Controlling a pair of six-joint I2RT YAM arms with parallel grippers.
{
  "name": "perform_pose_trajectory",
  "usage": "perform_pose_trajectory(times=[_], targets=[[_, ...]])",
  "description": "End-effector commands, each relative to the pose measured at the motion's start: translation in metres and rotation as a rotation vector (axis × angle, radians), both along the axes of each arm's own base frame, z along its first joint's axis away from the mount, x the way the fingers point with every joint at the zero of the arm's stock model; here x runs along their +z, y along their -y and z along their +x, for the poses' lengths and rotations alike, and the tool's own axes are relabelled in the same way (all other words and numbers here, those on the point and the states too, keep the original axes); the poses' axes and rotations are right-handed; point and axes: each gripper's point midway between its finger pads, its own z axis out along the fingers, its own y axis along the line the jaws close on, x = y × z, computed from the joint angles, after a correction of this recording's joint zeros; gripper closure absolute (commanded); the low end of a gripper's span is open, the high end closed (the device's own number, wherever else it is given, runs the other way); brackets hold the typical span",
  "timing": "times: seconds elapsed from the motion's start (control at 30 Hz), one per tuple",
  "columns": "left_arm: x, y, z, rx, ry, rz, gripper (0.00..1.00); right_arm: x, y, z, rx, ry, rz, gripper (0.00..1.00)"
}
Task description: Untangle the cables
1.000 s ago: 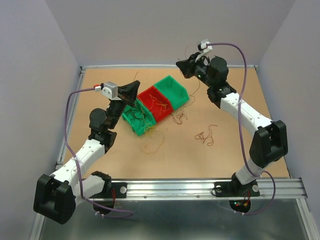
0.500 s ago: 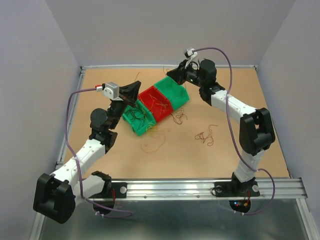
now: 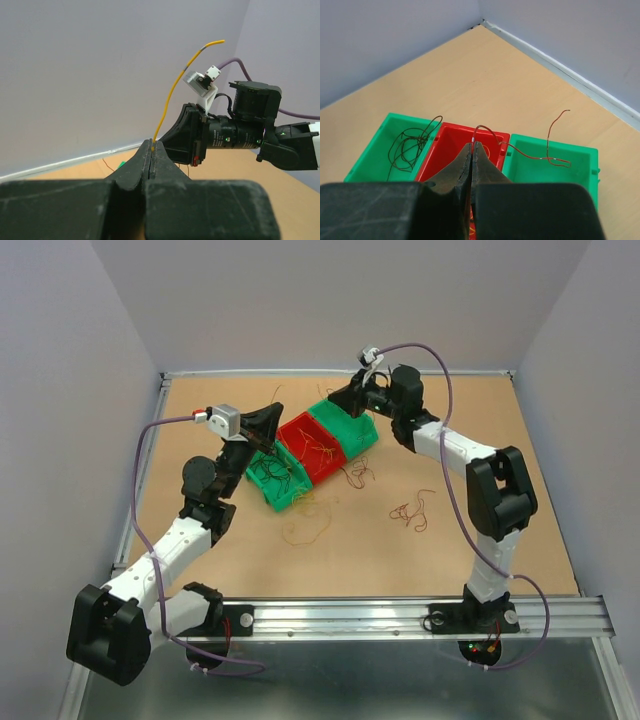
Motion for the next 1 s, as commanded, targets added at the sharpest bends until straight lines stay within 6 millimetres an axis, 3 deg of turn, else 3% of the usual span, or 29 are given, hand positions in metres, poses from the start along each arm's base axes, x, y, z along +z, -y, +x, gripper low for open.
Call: perform_pose_trajectory(times=[0.0,0.17,0.3,0.43,0.7,0.83,0.93,0.97], targets=[[0.018,-0.003,-0.009,0.007,0.08,-0.019,1.0,0.054,-0.001,0.012,-0.022,0.156,0.054,0.99],[0.017,-0.003,-0.007,0.011,0.076,-0.017,1.0,0.105,-0.004,0.013,-0.012,0.212,0.111,0.99],[0.015,-0.003,-0.006,0.017,0.072,-0.013,1.0,0.129,-0.003,0.007,-0.001,0.242,0.137,0.99],[0.017,-0.003,-0.007,0.014,0.076,-0.014,1.0,0.132,-0.004,0.007,0.005,0.249,0.143,0.99],[0.017,-0.004,-0.009,0.015,0.079,-0.016,1.0,0.115,0.0,0.024,-0.018,0.244,0.118,0.99],[0.018,-0.004,-0.008,0.017,0.081,-0.015,1.0,0.082,0.0,0.028,-0.001,0.201,0.085,0.99],[0.018,-0.003,-0.007,0.012,0.079,-0.016,1.0,0.047,-0.003,0.015,0.055,0.159,0.084,0.99],[0.017,-0.003,-0.007,0.014,0.075,-0.014,1.0,0.047,-0.005,0.011,0.075,0.185,0.104,0.99]])
